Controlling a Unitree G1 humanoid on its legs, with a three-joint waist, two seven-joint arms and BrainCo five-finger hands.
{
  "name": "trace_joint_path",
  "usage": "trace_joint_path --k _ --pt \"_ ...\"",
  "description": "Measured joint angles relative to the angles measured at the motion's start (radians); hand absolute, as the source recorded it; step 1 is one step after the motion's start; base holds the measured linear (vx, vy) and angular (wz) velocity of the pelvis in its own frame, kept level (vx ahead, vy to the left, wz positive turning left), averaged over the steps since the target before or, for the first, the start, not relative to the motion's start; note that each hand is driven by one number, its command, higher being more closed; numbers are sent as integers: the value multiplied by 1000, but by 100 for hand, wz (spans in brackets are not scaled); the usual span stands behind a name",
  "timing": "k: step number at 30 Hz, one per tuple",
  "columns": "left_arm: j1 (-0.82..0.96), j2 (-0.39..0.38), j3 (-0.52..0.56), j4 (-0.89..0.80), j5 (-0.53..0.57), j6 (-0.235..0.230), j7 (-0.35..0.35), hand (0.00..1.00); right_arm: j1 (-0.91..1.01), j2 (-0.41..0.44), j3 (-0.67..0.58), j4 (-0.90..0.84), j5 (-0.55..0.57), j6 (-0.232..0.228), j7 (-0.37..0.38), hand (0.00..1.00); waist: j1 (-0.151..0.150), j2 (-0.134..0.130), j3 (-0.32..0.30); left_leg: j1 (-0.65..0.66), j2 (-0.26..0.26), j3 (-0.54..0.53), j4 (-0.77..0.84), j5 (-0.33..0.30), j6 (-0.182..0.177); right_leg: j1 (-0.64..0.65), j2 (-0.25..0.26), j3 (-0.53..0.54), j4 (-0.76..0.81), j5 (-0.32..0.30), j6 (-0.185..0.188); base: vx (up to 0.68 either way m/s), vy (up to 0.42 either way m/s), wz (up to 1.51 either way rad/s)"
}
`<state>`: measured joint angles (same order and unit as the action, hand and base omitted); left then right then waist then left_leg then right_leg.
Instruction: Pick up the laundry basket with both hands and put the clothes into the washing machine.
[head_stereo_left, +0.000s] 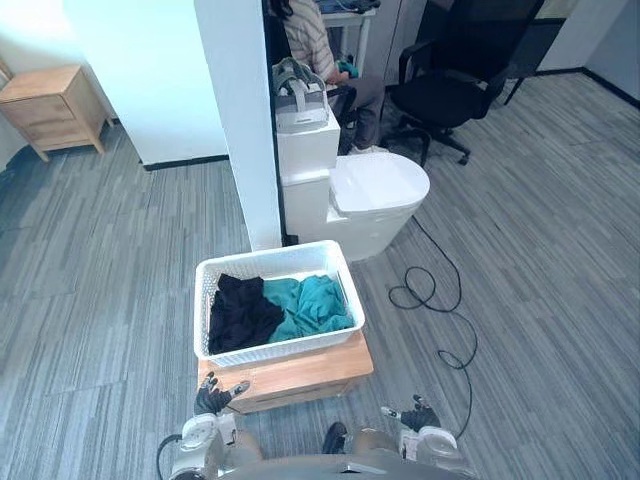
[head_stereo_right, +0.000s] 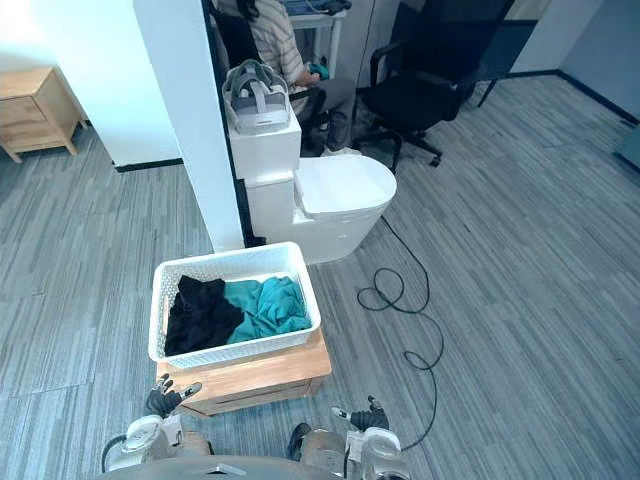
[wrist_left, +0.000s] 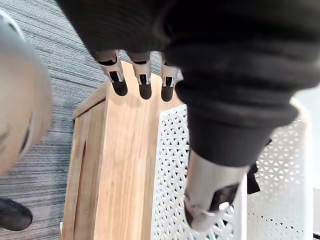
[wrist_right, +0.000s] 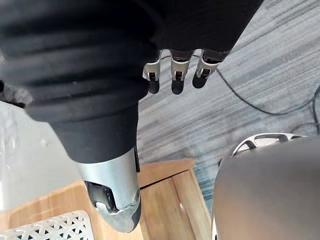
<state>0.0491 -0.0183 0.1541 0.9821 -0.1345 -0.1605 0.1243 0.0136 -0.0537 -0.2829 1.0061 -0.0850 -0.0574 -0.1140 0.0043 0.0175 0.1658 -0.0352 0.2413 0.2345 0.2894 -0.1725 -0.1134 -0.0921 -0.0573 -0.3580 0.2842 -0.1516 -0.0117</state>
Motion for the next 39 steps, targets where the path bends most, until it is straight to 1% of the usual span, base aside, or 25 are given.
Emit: trace_joint_path --k 1,2,4,5,7,8,11,12,13,15,16,18,19,21,23,24,26,28,30,31,32,33,35,37,39 --pt "-1 1 -1 24 0 1 1 0 1 -11 -6 -3 2 -2 -2 0 0 18 -11 2 -9 -22 -55 50 -12 -11 10 13 1 6 11 104 135 -40" --pt "-1 8 -2 31 0 1 1 0 2 -14 -7 -2 7 0 -4 0 3 14 -12 12 -15 -15 -66 54 -22 -10 7 25 1 10 21 119 138 -28" --pt "7 22 -5 46 0 1 1 0 13 -11 -16 -12 22 -1 -6 0 0 2 -30 23 -44 -3 -112 57 -7 -9 -13 42 -8 15 36 126 140 -8" --pt "14 29 -9 51 1 1 1 0 27 -10 -18 -50 43 4 -7 0 0 6 -41 40 -64 6 -149 69 -1 -9 -30 46 -11 18 44 131 172 2" --pt "56 36 -8 35 0 1 -1 0 85 -4 -27 -206 59 13 -17 0 -5 2 -49 53 -91 14 -193 85 9 -14 -49 53 -19 26 51 124 155 0" --pt "128 45 3 -42 -3 -4 -10 0 141 -6 -50 -403 58 11 -33 0 -10 5 -52 61 -108 20 -211 89 12 -17 -60 61 -26 31 60 106 122 -6" --pt "221 57 45 -113 -21 -12 -43 0 180 -8 -107 -590 54 5 -42 0 -5 5 -54 79 -120 38 -234 89 13 -16 -64 77 -33 35 67 77 78 -14" --pt "291 54 104 -154 -47 -12 -69 0 210 -8 -148 -729 45 -4 -43 0 -6 7 -55 87 -128 39 -247 90 13 -12 -67 77 -36 36 69 92 69 -6" --pt "318 52 129 -171 -64 -10 -79 0 225 -8 -163 -783 40 -6 -43 0 -5 8 -55 88 -129 39 -250 90 13 -10 -68 76 -37 35 70 94 61 6" --pt "401 40 277 -222 -133 -7 -112 0 271 -6 -209 -992 39 -15 -42 0 0 11 -57 83 -130 35 -252 87 20 -9 -73 67 -47 32 74 45 23 11" --pt "413 37 323 -228 -152 -6 -115 0 280 -6 -215 -1032 39 -20 -42 0 1 11 -57 82 -130 34 -252 86 21 -9 -74 65 -48 32 75 26 11 8" --pt "414 37 485 -231 -206 5 -115 0 285 -6 -230 -1126 38 -33 -41 0 2 13 -58 77 -133 24 -251 85 23 -7 -76 58 -53 32 76 23 5 16" --pt "395 44 613 -286 -262 11 -105 0 266 -9 -239 -1175 37 -38 -41 0 0 13 -57 68 -136 7 -253 87 27 -3 -80 43 -59 32 77 10 0 23" --pt "373 66 664 -327 -296 11 -101 0 234 -24 -232 -1190 35 -39 -41 0 3 16 -55 65 -138 3 -253 88 28 -4 -82 40 -59 33 78 -6 3 15" --pt "329 107 669 -370 -330 11 -83 0 189 -59 -220 -1189 20 -39 -42 0 1 24 -49 47 -145 -11 -251 93 34 -15 -90 31 -57 35 79 -18 10 17" --pt "293 129 664 -395 -356 10 -76 0 163 -91 -200 -1185 18 -38 -42 0 -5 28 -37 34 -148 -17 -249 99 37 -21 -96 22 -56 38 79 -41 14 19" --pt "184 218 605 -424 -423 -2 -56 0 67 -193 -108 -1163 50 -38 -42 0 -8 39 -15 -30 -150 -18 -232 108 43 -77 -98 24 -55 60 74 -84 8 5" --pt "111 286 539 -442 -452 -5 -35 0 -11 -244 -44 -1122 64 -39 -42 0 -13 39 16 -54 -150 -17 -229 121 46 -107 -93 29 -59 76 71 -97 -21 -7" --pt "17 376 418 -508 -492 -23 -18 0 -111 -313 57 -1058 107 -37 -42 0 -12 35 44 -129 -148 -11 -221 141 48 -178 -87 41 -75 114 61 -129 -29 -12" --pt "-6 402 382 -508 -496 -27 -18 0 -131 -328 81 -1047 122 -37 -41 0 -13 37 56 -141 -147 -9 -221 146 50 -188 -84 43 -82 123 59 -126 -35 -11" --pt "-72 482 272 -474 -517 -23 -24 0 -182 -363 142 -1003 162 -34 -39 0 -20 38 98 -163 -145 -8 -221 156 51 -201 -77 44 -108 148 55 -98 -32 -8" --pt "-89 509 231 -456 -523 -18 -29 0 -193 -371 157 -987 179 -33 -39 0 -21 38 102 -174 -145 -7 -222 159 52 -210 -77 45 -114 155 53 -106 -19 -7" --pt "-125 573 109 -409 -531 17 -57 0 -223 -402 198 -950 220 -25 -38 0 -27 39 116 -199 -145 -4 -223 168 54 -228 -73 48 -139 179 51 -57 5 -10" --pt "-152 624 8 -369 -527 51 -105 0 -268 -439 234 -927 251 -22 -33 0 -31 37 142 -211 -144 13 -223 170 56 -236 -65 63 -169 204 48 -43 4 -23" --pt "-205 678 -99 -274 -509 87 -160 0 -340 -477 286 -902 299 -23 -18 0 -31 35 157 -244 -144 39 -222 175 61 -268 -59 88 -205 240 45 -59 6 -36"
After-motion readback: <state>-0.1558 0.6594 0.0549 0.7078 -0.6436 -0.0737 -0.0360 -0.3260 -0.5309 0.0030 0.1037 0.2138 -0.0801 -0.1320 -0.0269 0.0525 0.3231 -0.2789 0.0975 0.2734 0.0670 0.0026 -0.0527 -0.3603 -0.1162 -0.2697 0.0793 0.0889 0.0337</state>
